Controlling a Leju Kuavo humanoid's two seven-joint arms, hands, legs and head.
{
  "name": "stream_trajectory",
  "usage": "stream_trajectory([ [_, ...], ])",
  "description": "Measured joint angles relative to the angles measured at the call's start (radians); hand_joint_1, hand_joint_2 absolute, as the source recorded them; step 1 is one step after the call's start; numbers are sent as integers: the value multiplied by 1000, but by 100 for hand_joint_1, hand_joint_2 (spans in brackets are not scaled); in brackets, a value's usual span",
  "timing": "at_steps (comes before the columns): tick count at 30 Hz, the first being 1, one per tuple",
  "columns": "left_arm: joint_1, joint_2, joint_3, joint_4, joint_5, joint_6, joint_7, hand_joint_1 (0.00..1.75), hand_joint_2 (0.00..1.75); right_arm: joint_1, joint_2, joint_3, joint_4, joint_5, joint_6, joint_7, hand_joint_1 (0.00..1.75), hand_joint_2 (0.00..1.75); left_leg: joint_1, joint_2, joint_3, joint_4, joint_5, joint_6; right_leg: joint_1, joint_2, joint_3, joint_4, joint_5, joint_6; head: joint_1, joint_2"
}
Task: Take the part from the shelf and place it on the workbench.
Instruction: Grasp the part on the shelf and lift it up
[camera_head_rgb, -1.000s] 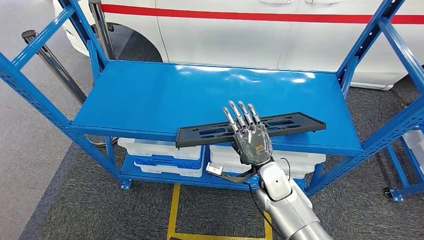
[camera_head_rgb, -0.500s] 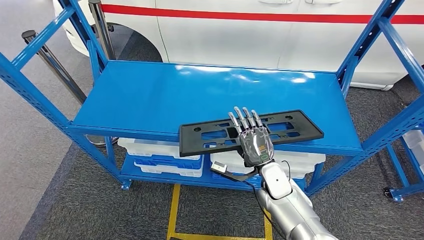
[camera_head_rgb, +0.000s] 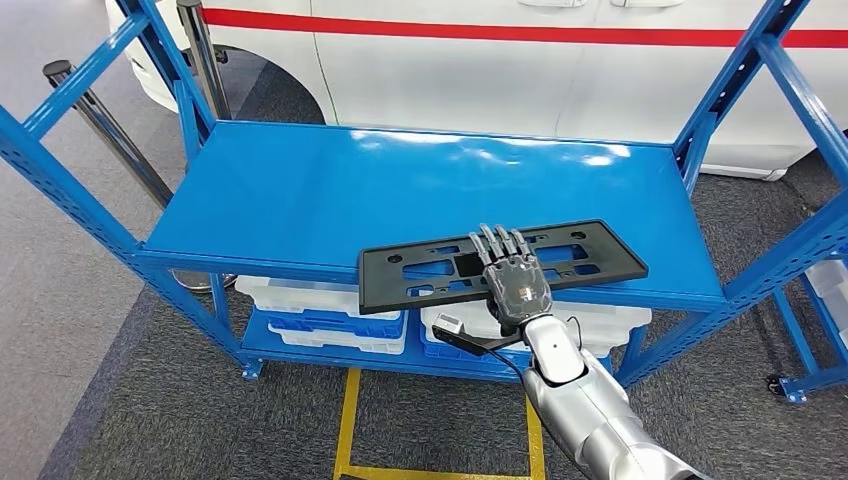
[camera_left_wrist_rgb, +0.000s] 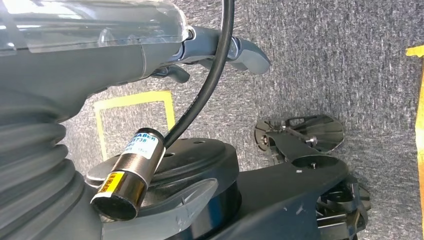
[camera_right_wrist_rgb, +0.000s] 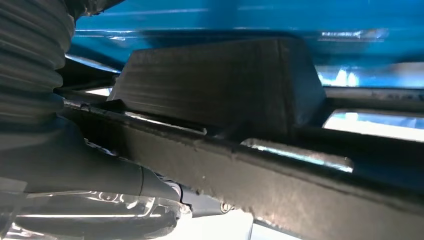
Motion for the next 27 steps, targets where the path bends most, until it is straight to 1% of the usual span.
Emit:
stream_trajectory([
  [1,0,0,0,0,0,0,0,0,175,-2,1,0,6,-2,0,0,31,175,0,0,0,0,0,0,0,0,0,0,0,0,0,0],
  [3,0,0,0,0,0,0,0,0,175,-5,3,1,15,-3,1,0,99,175,0,0,0,0,0,0,0,0,0,0,0,0,0,0],
  [4,0,0,0,0,0,0,0,0,175,-6,4,1,18,-5,1,0,127,175,0,0,0,0,0,0,0,0,0,0,0,0,0,0],
  [5,0,0,0,0,0,0,1,0,175,-6,5,1,21,-6,1,0,140,175,0,0,0,0,0,0,0,0,0,0,0,0,0,0],
  [7,0,1,0,0,0,0,2,0,175,-8,6,2,28,-9,1,0,146,175,0,0,0,0,0,0,0,0,0,0,0,0,0,0],
  [13,0,1,0,0,1,0,1,0,175,-11,9,2,42,-18,1,-2,154,175,0,0,0,0,0,0,0,0,0,0,0,0,0,0],
  [22,0,1,0,0,1,0,-1,0,175,-12,9,2,49,-27,1,-4,154,175,0,0,0,0,0,0,0,0,0,0,0,0,0,0],
  [27,0,2,-1,0,12,1,-3,0,175,-23,10,10,64,-55,7,-20,158,175,0,0,0,0,0,0,0,-1,0,0,0,0,0,0],
])
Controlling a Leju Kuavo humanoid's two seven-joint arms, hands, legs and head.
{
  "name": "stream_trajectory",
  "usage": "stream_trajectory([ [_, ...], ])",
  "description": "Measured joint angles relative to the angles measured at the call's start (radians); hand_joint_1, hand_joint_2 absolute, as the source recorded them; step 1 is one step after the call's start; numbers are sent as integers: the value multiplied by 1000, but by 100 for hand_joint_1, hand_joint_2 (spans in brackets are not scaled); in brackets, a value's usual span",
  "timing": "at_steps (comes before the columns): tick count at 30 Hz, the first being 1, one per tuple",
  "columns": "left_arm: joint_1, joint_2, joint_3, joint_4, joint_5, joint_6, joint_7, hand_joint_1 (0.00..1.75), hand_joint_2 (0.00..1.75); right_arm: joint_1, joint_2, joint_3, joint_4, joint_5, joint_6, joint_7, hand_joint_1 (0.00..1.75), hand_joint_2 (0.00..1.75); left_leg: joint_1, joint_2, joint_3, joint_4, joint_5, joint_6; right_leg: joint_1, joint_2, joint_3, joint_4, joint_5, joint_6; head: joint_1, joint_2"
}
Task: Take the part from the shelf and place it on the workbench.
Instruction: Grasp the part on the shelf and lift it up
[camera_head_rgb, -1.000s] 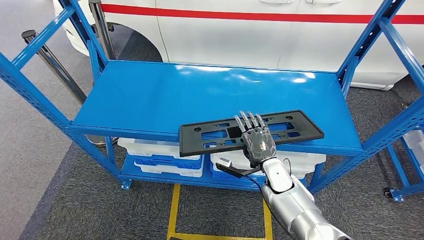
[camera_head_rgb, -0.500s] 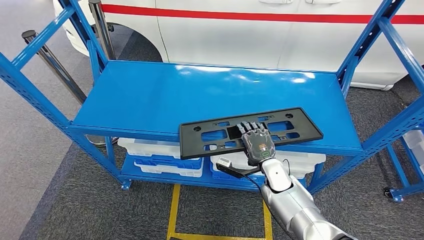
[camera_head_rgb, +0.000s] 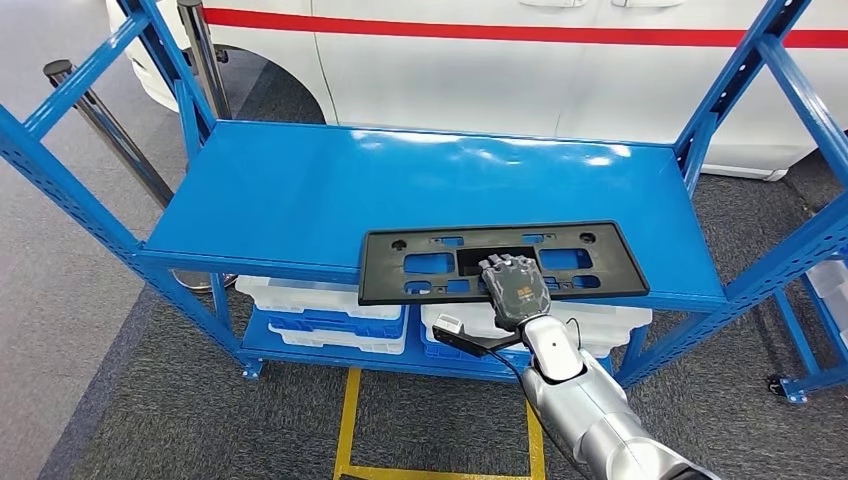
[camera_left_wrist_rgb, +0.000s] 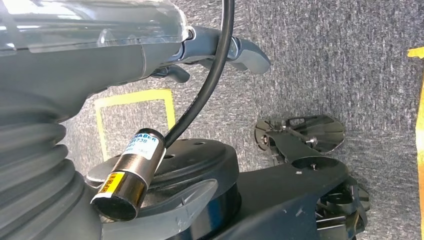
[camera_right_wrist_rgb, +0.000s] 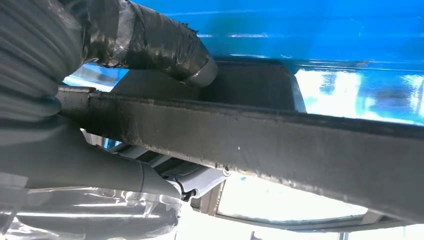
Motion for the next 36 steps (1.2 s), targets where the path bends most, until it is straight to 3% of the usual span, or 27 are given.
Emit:
stream_trajectory([
  [36,-1,1,-22,0,-6,26,-7,0,175,-8,2,26,8,-25,-6,-1,162,175,0,0,0,0,0,0,0,0,0,0,0,0,0,0],
])
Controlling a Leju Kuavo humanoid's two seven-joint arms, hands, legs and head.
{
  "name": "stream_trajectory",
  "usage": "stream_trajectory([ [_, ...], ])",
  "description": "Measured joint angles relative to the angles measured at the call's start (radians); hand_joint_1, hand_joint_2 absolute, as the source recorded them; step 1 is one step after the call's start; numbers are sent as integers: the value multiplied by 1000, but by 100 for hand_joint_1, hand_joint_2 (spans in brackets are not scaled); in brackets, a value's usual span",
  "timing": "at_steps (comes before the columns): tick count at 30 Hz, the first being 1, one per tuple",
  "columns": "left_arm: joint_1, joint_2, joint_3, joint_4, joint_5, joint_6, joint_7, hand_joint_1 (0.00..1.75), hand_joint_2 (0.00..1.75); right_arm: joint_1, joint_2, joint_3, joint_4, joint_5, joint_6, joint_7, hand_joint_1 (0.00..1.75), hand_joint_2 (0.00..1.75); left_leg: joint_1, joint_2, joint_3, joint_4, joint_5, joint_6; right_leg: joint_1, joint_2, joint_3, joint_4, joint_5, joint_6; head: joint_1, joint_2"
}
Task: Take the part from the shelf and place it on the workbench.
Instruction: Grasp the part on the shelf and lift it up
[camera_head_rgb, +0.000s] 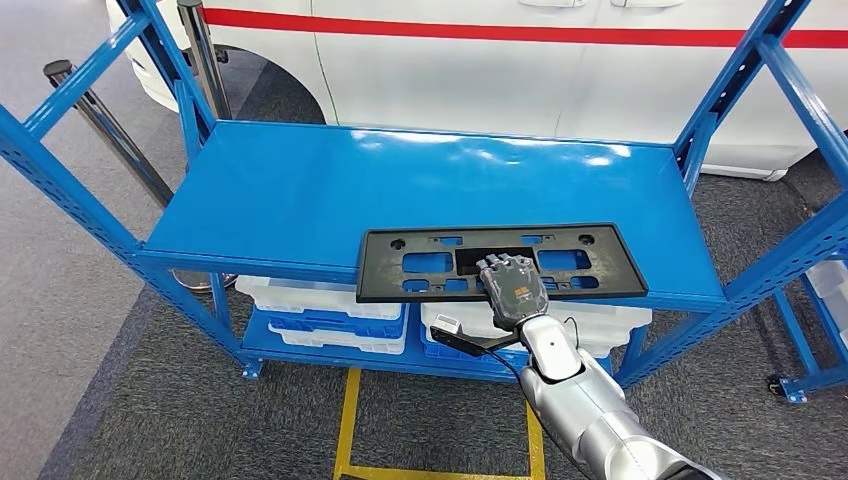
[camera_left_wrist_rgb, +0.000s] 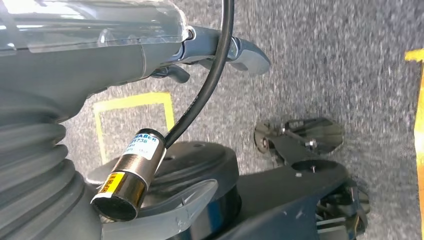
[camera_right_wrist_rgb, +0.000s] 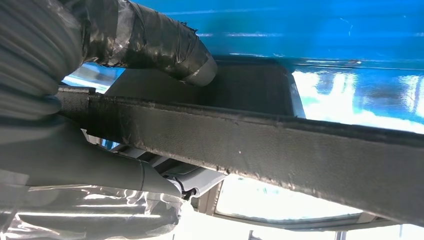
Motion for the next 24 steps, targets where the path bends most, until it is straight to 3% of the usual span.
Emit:
stream_trajectory([
  [4,0,0,-18,0,-6,34,9,0,175,0,0,0,0,-2,0,0,162,175,0,0,0,0,0,0,0,0,0,0,0,0,0,0],
  [11,1,5,-20,1,7,1,13,0,175,0,0,3,0,-4,-5,1,162,175,0,0,0,0,0,0,0,0,0,0,0,0,0,0],
  [24,1,6,-29,4,14,-7,22,0,175,28,0,15,-25,12,-118,2,162,175,0,0,0,0,0,0,0,0,0,0,0,0,0,0],
])
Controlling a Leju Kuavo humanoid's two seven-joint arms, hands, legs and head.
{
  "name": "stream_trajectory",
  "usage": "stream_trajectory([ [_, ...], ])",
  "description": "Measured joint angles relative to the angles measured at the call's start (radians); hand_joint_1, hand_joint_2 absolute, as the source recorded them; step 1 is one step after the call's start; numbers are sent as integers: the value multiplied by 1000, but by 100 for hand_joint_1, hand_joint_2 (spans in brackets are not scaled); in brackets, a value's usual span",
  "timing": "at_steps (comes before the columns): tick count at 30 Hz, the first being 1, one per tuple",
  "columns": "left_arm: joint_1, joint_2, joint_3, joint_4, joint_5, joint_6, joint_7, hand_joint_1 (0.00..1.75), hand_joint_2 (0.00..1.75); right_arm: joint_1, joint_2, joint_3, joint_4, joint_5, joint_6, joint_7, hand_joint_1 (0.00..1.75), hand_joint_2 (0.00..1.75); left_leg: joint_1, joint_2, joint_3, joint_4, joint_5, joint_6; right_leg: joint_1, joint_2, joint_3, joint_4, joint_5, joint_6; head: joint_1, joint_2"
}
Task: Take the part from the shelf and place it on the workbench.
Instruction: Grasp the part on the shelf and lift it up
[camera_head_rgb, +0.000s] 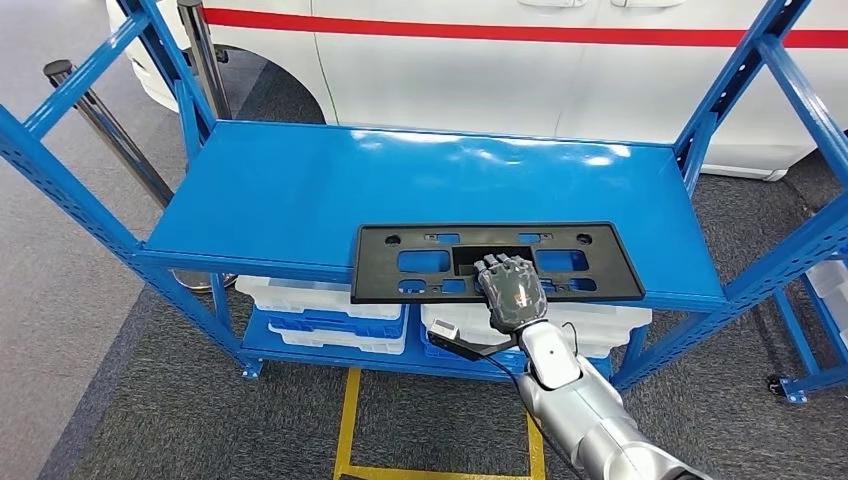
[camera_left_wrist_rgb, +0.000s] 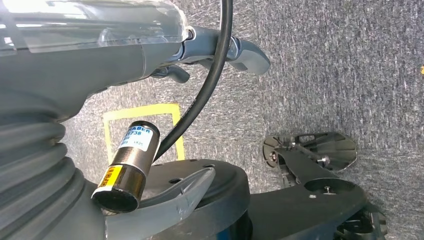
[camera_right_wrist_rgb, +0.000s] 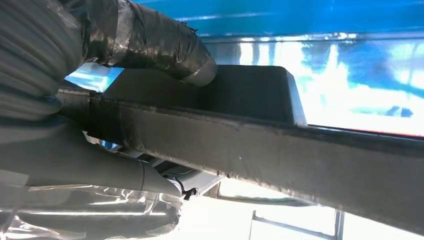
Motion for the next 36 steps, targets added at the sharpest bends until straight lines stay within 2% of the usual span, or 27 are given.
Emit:
stream_trajectory([
  [8,1,1,-15,0,1,3,3,0,175,83,-2,-4,-164,73,-21,0,162,175,0,0,0,0,0,0,0,0,-1,0,0,0,0,0],
  [19,1,2,-17,0,4,4,3,0,175,142,-6,-28,-311,139,-21,4,162,175,0,0,0,0,0,0,0,0,-1,0,-1,0,0,0],
  [22,0,2,-23,0,10,3,4,0,175,164,-22,-19,-407,170,-21,73,162,175,0,0,-1,0,0,0,0,0,-1,0,-1,0,0,0],
  [26,-1,2,-36,0,12,-6,4,0,175,154,-68,42,-495,175,-21,189,162,175,0,0,-1,0,-1,0,0,0,-1,0,-1,1,0,0],
  [30,-2,5,-42,1,14,-11,1,0,175,150,-95,91,-531,177,-21,218,162,175,-3,0,-7,9,-6,15,-6,0,1,-4,2,6,0,0],
  [32,-2,7,-46,1,15,-12,0,0,175,150,-100,99,-538,178,-21,210,162,175,-2,0,-2,-2,4,23,-4,1,4,-9,6,12,0,0],
  [34,-3,7,-51,1,18,-13,0,0,175,150,-104,101,-544,179,-21,201,162,175,4,5,11,-28,26,32,0,0,0,4,-11,19,0,0],
  [36,-3,7,-55,1,19,-16,1,0,175,148,-111,101,-545,179,-21,197,162,175,10,9,16,-44,39,36,-2,-1,-35,89,-69,24,1,0],
])
